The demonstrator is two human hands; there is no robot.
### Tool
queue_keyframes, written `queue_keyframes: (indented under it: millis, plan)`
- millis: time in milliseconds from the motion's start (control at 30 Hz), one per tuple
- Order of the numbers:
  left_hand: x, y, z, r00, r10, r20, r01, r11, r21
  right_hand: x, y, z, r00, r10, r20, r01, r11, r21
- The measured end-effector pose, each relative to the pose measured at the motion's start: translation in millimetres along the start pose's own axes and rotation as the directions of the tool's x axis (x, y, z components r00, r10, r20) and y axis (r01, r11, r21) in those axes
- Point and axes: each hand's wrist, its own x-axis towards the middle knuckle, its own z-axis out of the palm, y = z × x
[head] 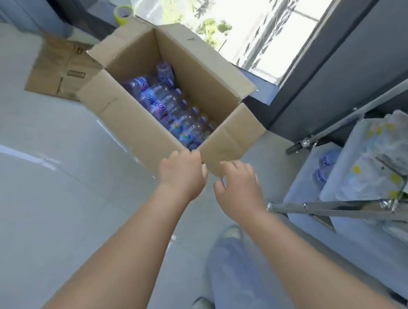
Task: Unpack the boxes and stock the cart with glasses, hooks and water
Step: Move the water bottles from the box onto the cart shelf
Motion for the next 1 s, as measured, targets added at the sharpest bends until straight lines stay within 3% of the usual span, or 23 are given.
queue_keyframes:
  millis: [167, 267, 433, 500, 700, 867, 1000]
  plan:
    - [93, -27, -17, 0.998, -0.005, 0.064, 0.008, 0.998, -0.059, 100, -25, 1, 0.996, -0.079, -0.047, 0.079, 0.997, 0.007]
    - [137, -54, -26, 0.990, -0.007, 0.142, 0.017, 0.997, -0.072, 149, -44, 6, 0.993, -0.064, 0.095, 0.066, 0.998, -0.022]
    - [224, -114, -43, 0.966, 0.039, 0.254, -0.008, 0.993, -0.120, 231, -89, 25, 0.986, 0.046, 0.160, -0.049, 0.999, 0.016]
    - [265, -140, -43, 0.948, 0.074, 0.308, -0.038, 0.992, -0.123, 267, -104, 42, 0.987, 0.051, 0.155, -0.044, 0.998, -0.049]
    - [384, -218, -21, 0.915, 0.117, 0.387, -0.083, 0.991, -0.104, 379, -140, 109, 0.915, 0.304, 0.265, -0.328, 0.943, 0.051]
    - [457, -248, 36, 0.875, 0.160, 0.457, -0.132, 0.987, -0.094, 433, -149, 178, 0.864, 0.390, 0.319, -0.427, 0.903, 0.050]
    - [506, -258, 100, 0.857, 0.193, 0.478, -0.171, 0.981, -0.090, 468, -133, 236, 0.758, 0.550, 0.352, -0.636, 0.743, 0.209]
